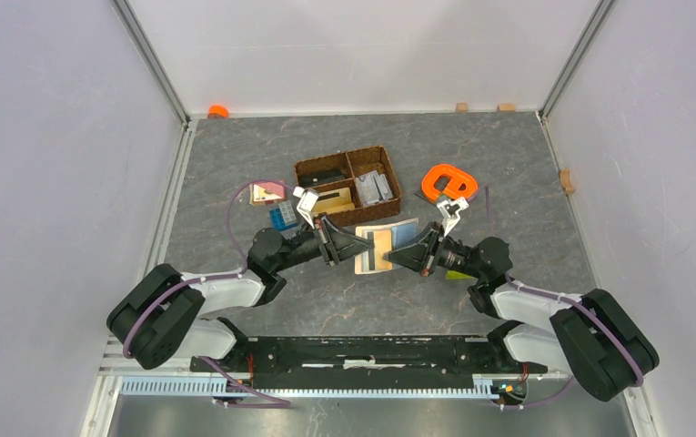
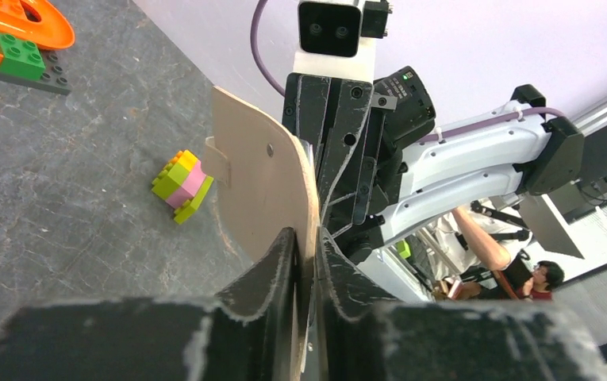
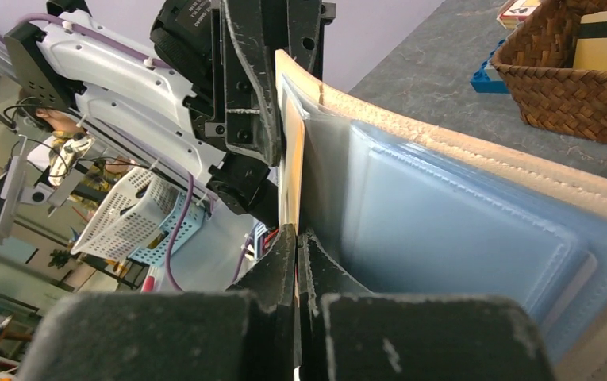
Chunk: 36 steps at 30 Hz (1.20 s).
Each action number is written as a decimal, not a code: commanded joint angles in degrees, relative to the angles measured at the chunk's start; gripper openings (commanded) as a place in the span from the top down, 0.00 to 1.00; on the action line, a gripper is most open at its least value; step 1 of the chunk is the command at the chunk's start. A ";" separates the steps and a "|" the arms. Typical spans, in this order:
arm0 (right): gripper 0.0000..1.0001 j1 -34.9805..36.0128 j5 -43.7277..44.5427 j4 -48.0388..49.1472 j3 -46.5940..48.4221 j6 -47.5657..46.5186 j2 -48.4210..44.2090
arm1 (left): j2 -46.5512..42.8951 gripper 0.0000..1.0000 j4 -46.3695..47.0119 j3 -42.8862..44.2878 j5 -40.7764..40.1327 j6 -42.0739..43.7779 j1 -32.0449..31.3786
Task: Take the credit cards out of the card holder
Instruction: Remove the credit card from the card holder.
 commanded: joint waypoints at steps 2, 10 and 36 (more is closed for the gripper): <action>1.00 -0.65 -0.92 6.13 -0.30 1.67 0.18 | -0.33 0.90 4.35 0.18 1.59 -1.48 -0.10; 1.00 -3.29 0.67 3.65 -1.58 1.53 -0.01 | -3.18 0.97 5.42 -1.88 -0.53 -1.46 0.52; 1.00 -6.23 19.51 -25.72 -1.11 -18.43 -17.52 | -25.62 0.98 -26.14 -5.30 -23.03 10.47 1.32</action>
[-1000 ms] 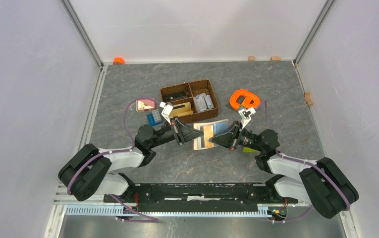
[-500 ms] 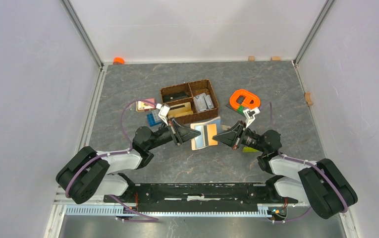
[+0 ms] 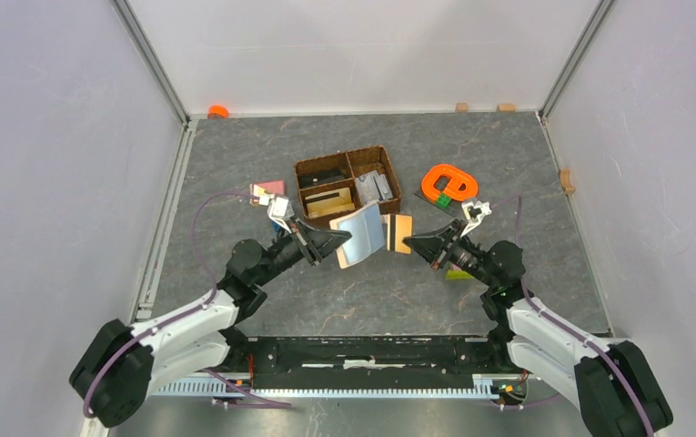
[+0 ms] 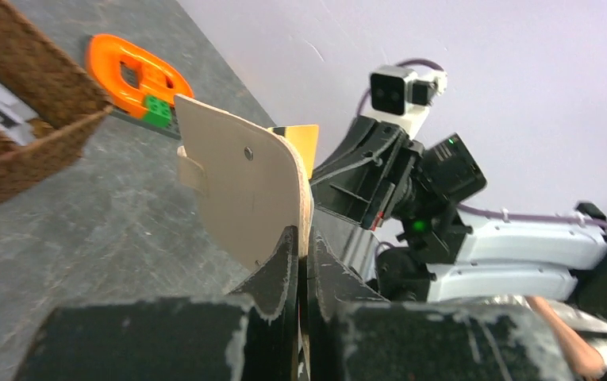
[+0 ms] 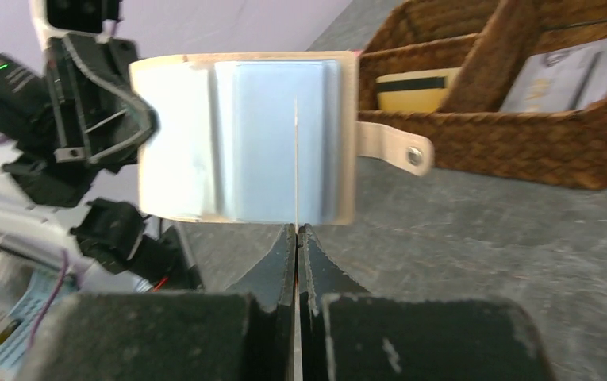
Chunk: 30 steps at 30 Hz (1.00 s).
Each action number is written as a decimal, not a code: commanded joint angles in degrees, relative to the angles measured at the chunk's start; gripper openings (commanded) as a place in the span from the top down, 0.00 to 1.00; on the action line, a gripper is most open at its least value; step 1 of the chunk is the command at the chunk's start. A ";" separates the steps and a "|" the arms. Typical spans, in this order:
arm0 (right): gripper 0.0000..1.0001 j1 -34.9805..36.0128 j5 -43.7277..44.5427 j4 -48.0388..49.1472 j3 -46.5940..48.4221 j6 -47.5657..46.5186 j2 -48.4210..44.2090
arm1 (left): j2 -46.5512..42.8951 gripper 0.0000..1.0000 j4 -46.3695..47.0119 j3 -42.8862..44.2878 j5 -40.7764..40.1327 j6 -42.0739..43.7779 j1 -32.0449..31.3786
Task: Take the credit cards out of the card holder
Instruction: Place the credit card in the storage box.
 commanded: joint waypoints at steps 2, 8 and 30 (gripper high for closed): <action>1.00 0.09 10.31 -8.16 2.31 -7.67 -2.40 | -8.74 0.98 -12.53 -1.05 -13.34 6.47 0.12; 1.00 2.78 17.00 -16.13 10.66 -12.32 1.50 | -19.44 0.98 -23.56 -1.71 -24.34 7.47 0.10; 1.00 19.30 18.53 -35.99 51.71 -62.03 33.98 | -40.72 0.98 -38.06 -3.66 -42.88 5.20 -0.02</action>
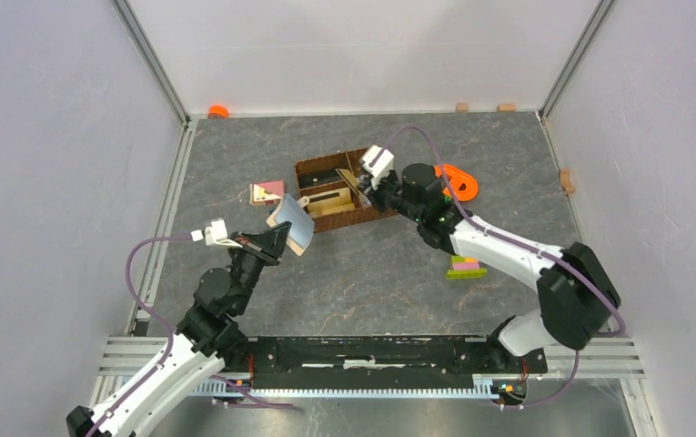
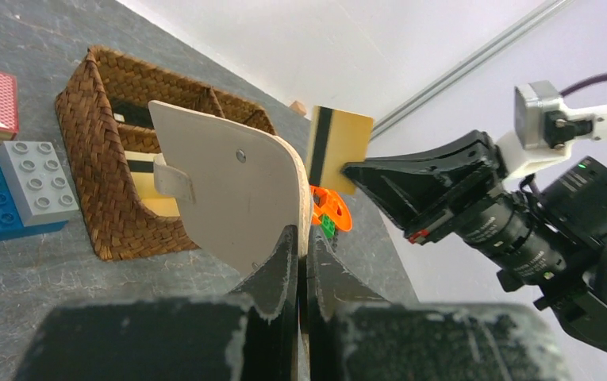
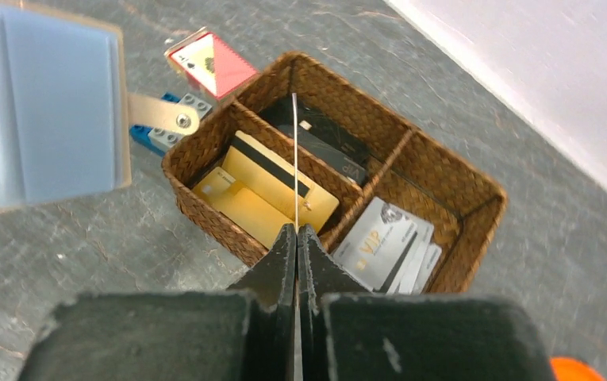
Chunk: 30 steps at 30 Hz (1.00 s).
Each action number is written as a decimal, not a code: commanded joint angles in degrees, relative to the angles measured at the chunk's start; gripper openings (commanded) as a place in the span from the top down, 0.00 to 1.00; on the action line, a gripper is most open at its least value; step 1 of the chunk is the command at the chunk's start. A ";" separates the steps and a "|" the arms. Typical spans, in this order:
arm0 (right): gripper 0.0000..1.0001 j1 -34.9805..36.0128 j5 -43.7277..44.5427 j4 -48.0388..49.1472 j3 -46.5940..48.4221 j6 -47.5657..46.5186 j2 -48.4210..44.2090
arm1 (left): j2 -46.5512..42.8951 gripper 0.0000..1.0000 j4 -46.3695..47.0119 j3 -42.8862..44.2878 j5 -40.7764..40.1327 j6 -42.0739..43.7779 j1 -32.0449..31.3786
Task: Take the credit cards out of the card holder
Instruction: Place the credit card in the storage box.
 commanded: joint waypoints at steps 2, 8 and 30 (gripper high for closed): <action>1.00 2.77 -6.69 -12.95 14.71 -19.62 8.79 | -2.73 0.98 0.52 -0.17 -3.90 1.00 -0.06; 1.00 6.89 1.37 -19.35 20.39 -34.58 15.56 | -2.70 0.98 0.30 -0.08 -4.05 1.00 -0.05; 1.00 9.47 10.94 -21.94 29.26 -60.24 29.70 | -2.20 0.98 -0.24 -1.51 -5.25 -2.65 -0.15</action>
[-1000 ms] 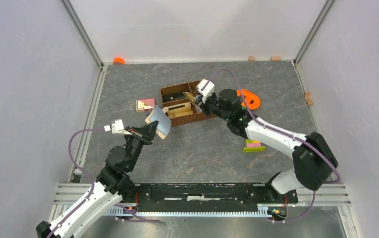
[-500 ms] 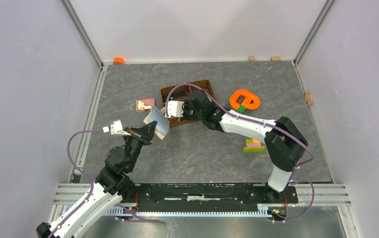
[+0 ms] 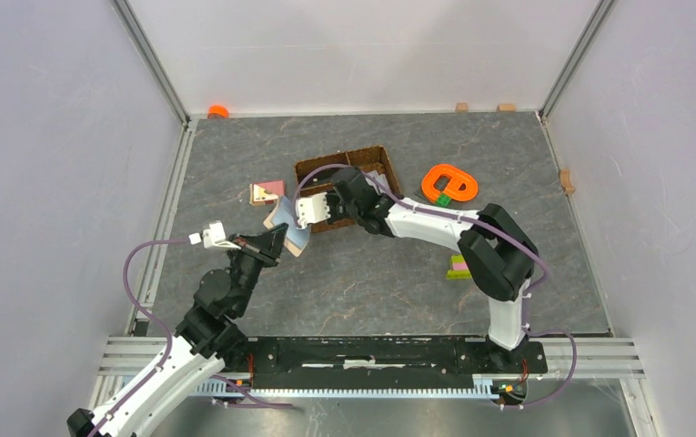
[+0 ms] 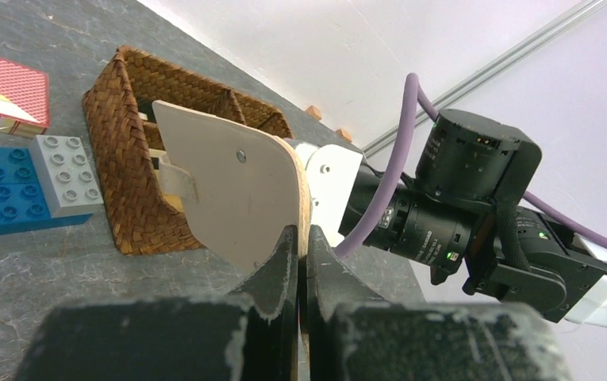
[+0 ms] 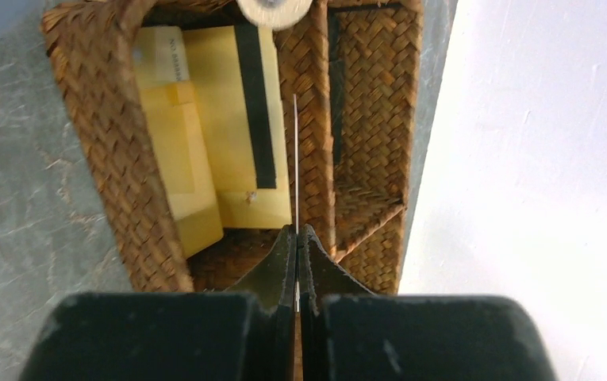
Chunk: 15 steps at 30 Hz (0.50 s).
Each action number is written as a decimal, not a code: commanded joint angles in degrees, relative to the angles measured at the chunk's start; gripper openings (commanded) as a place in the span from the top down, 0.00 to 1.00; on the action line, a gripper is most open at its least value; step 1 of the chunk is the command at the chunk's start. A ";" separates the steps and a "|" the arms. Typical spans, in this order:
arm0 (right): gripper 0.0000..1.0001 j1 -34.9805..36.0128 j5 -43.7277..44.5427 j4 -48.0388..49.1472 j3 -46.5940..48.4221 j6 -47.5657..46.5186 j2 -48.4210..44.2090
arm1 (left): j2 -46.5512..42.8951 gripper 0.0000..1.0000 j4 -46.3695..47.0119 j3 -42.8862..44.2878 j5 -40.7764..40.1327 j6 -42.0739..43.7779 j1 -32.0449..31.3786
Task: Take the credit cards out of the card holder
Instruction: Place the credit card in the storage box.
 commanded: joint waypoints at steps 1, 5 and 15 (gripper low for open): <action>1.00 0.34 -0.55 0.19 4.88 -5.24 2.86 | 0.78 0.98 2.80 -1.56 -3.35 -3.04 -0.15; 0.97 0.35 -2.23 2.24 4.76 -5.52 3.01 | 1.17 0.98 2.04 -0.66 -3.03 -2.71 -0.15; 0.63 0.59 -7.72 12.04 -3.32 1.81 -6.88 | 0.82 0.98 2.10 -1.33 -3.71 -3.18 -0.15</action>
